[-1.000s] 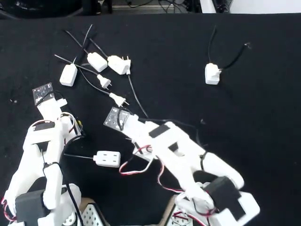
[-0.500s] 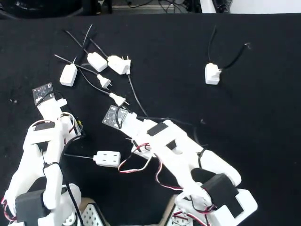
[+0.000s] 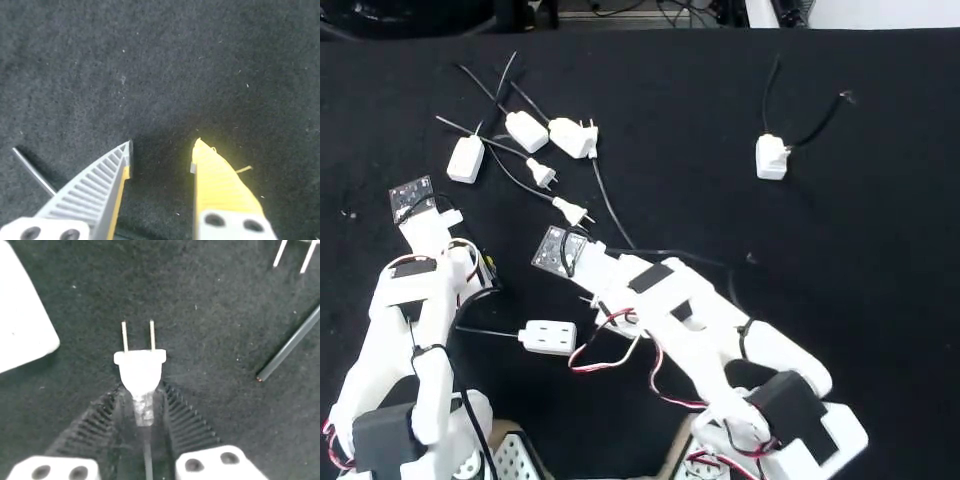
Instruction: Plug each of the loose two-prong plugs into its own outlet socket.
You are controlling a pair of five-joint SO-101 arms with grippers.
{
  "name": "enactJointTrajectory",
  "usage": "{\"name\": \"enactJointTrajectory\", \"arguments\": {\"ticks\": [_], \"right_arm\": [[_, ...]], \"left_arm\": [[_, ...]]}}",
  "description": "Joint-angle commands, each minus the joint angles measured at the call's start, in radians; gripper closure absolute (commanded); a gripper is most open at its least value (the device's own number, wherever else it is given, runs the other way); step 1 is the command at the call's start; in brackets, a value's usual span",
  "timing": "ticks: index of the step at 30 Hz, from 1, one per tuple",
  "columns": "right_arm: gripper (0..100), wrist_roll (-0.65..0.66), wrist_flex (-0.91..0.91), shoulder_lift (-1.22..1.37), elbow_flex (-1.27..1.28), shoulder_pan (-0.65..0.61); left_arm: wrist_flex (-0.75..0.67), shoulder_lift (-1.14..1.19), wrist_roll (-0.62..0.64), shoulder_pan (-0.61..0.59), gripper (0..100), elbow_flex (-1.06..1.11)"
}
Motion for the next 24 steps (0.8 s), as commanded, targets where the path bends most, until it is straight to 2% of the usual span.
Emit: {"name": "enactJointTrajectory", "arguments": {"ticks": [1,6,11,16,20,24], "right_arm": [[98.8,-0.029,-0.012,-0.117,0.042,-0.017],[98.8,-0.034,0.041,-0.392,0.150,-0.021],[98.8,-0.037,0.213,-0.682,0.122,-0.020],[98.8,-0.106,0.244,-0.819,0.007,-0.040],[98.8,-0.126,0.132,-0.769,0.019,-0.080],[98.8,-0.126,0.002,-0.665,0.058,-0.155]], "left_arm": [[-0.014,-0.021,0.002,-0.004,80,-0.008],[-0.087,-0.021,0.002,-0.002,80,0.025],[-0.097,-0.037,0.002,-0.012,80,-0.001],[0.155,-0.075,0.005,0.016,80,-0.211],[0.365,-0.126,0.008,0.031,80,-0.348],[0.373,-0.209,0.003,0.022,80,-0.318]]}}
